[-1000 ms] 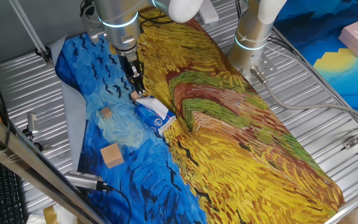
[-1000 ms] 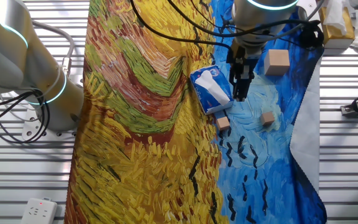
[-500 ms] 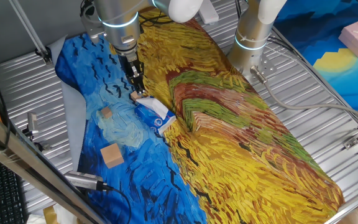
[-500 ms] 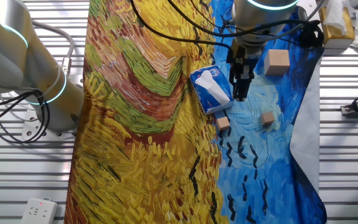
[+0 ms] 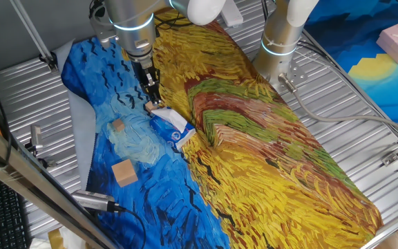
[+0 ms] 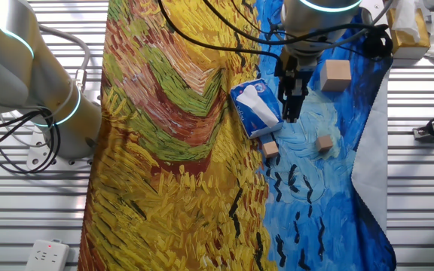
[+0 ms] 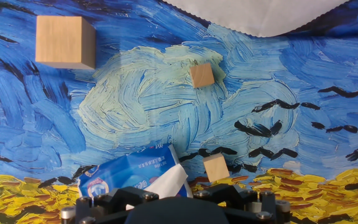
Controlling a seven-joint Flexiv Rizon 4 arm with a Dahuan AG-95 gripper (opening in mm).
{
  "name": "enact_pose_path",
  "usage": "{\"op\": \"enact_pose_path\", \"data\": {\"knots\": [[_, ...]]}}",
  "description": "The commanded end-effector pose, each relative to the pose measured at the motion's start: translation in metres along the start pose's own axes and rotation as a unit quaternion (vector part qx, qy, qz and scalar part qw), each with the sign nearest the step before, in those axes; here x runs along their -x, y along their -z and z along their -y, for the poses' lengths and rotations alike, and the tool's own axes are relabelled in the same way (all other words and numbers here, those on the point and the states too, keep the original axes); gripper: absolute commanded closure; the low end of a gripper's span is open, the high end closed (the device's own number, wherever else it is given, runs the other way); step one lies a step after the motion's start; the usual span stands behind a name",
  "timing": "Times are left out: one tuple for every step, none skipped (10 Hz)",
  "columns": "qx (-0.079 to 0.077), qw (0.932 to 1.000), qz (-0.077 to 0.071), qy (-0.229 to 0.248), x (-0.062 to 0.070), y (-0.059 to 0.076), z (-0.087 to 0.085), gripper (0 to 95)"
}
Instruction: Pull out a napkin
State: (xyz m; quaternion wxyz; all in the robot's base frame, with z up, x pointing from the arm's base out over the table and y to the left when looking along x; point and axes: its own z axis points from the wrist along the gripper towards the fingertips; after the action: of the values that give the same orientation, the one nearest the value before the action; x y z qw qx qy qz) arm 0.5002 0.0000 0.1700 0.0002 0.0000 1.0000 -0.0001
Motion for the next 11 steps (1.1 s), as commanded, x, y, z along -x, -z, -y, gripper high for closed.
{"op": "enact_pose_path", "data": {"knots": [[0.025,0.9975,-0.038,-0.055,-0.0002,-0.0001,0.0,95.0],[0.023,0.9975,-0.038,-0.054,-0.0002,-0.0001,0.0,95.0],[0.023,0.9975,-0.038,-0.054,-0.0002,-0.0001,0.0,95.0],[0.023,0.9975,-0.038,-0.054,-0.0002,-0.0001,0.0,95.0],[0.023,0.9975,-0.038,-0.054,-0.0002,-0.0001,0.0,95.0],[0.023,0.9975,-0.038,-0.054,-0.0002,-0.0001,0.0,95.0],[0.023,0.9975,-0.038,-0.054,-0.0002,-0.0001,0.0,95.0],[0.023,0.9975,-0.039,-0.054,-0.0002,-0.0001,0.0,95.0],[0.024,0.9975,-0.039,-0.053,-0.0002,-0.0001,0.0,95.0],[0.024,0.9975,-0.039,-0.053,-0.0002,-0.0001,0.0,95.0],[0.024,0.9975,-0.04,-0.053,-0.0002,-0.0001,0.0,95.0]]}}
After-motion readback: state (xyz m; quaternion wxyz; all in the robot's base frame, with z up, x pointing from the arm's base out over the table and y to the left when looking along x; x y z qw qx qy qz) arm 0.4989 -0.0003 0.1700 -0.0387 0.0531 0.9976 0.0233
